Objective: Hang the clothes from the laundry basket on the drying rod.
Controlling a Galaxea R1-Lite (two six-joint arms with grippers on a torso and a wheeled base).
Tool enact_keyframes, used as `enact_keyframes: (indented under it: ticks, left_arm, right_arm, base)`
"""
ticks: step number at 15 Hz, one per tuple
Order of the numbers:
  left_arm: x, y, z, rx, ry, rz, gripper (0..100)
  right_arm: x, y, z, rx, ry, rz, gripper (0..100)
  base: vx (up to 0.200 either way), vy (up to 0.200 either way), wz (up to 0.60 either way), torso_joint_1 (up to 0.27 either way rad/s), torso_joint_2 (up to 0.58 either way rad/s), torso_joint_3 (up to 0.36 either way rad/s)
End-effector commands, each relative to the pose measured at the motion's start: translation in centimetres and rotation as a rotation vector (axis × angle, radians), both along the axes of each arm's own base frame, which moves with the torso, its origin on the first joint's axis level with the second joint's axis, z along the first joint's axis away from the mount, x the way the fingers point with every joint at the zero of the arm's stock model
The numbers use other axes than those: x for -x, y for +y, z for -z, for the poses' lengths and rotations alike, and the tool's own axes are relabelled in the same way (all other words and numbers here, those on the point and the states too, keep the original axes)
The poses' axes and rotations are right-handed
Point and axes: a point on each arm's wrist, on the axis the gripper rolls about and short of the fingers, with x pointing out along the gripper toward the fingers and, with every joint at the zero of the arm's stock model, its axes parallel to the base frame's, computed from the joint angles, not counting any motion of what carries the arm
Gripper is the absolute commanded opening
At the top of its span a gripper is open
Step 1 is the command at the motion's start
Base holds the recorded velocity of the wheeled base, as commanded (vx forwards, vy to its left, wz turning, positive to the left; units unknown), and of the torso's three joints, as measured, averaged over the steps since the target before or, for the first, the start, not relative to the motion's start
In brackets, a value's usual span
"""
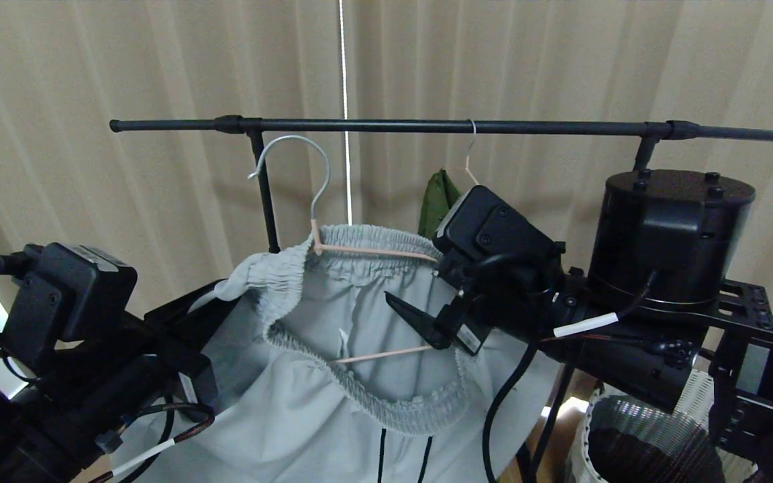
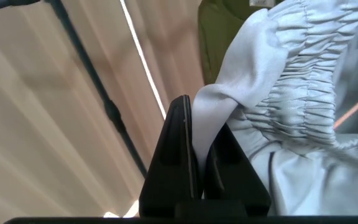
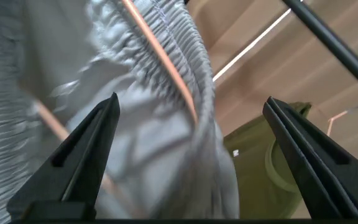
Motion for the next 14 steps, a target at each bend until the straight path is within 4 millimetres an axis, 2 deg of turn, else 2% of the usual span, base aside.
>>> enact_keyframes:
  ticks: [1,10,11,14]
  left_arm:
    - [-0.37,-0.43,0.58,-0.018,0.024,0.008,0]
    - [-0.35,-0.60,0.82,-0.033,0.030,0.016,0]
    - [-0.33,-0.58,0.79,-0.032,0.028,0.016,0]
    - [-0.30,-0.63,0.78,-0.030,0.028,0.019,0]
  right_arm:
    - [-0.40,0.33,0.46,0.009,0.009,0.002,100]
    - [-0.36,-0.01,0.64,0.021,0.007,0.073,100]
    - [-0.36,-0.01,0.64,0.021,0.007,0.073,0]
    - [-0.33,-0.05,0.64,0.019,0.007,0.073,0]
  base:
    - [0.000,0.000,0.00,0.000,0.00,0.000]
    - [0.000,0.000,0.00,0.000,0.00,0.000]
    - [0.000,0.000,0.00,0.000,0.00,0.000]
    - [0.000,0.000,0.00,0.000,0.00,0.000]
